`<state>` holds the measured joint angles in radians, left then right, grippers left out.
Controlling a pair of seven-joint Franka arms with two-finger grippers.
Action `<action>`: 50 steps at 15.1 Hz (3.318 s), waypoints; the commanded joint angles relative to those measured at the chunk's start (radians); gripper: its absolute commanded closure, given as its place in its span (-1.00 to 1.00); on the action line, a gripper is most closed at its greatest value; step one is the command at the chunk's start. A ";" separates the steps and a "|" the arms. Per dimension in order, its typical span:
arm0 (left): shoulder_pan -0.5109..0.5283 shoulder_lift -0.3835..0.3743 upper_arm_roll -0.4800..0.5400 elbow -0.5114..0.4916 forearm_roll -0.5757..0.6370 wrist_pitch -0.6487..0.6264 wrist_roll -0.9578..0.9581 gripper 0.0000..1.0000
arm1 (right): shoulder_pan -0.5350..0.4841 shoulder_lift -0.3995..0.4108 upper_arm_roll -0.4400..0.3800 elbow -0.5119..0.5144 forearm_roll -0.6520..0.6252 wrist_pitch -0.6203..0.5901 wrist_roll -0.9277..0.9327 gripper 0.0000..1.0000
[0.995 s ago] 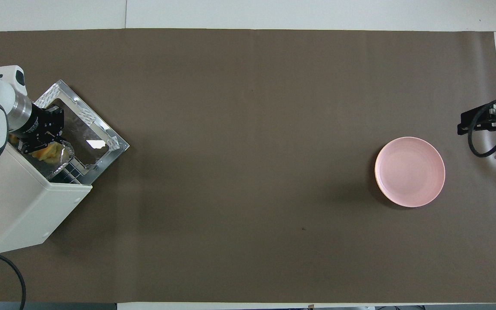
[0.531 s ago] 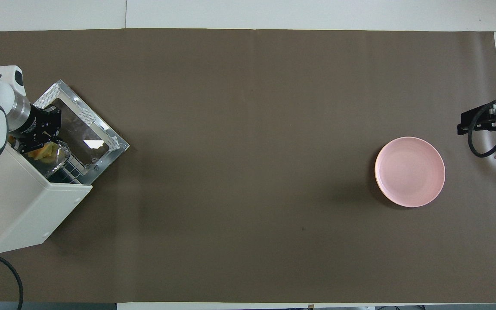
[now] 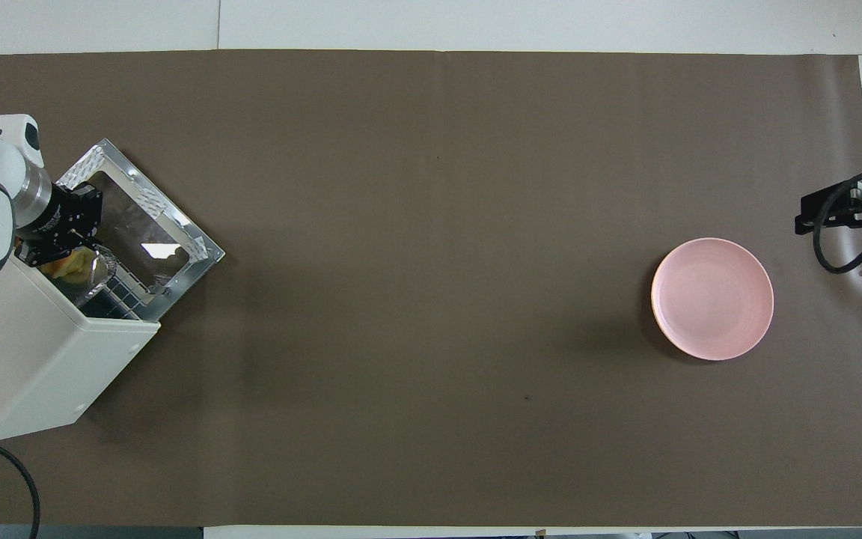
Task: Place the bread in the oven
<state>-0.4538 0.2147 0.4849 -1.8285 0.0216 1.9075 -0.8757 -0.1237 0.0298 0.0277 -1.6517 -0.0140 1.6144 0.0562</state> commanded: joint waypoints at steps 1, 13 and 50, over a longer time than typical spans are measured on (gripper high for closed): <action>-0.003 -0.006 0.000 -0.021 0.024 0.016 -0.043 1.00 | -0.011 -0.024 0.009 -0.027 0.017 0.005 0.008 -1.00; 0.023 0.002 0.000 -0.002 0.058 0.032 0.001 -1.00 | -0.011 -0.024 0.009 -0.027 0.017 0.005 0.008 -1.00; 0.337 -0.307 -0.463 0.106 -0.029 -0.440 0.896 -1.00 | -0.011 -0.031 0.009 -0.027 0.017 0.005 0.008 -1.00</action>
<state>-0.1481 -0.0707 0.0532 -1.6873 0.0040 1.4565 -0.0131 -0.1238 0.0233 0.0277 -1.6517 -0.0140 1.6144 0.0562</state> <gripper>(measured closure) 0.000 0.000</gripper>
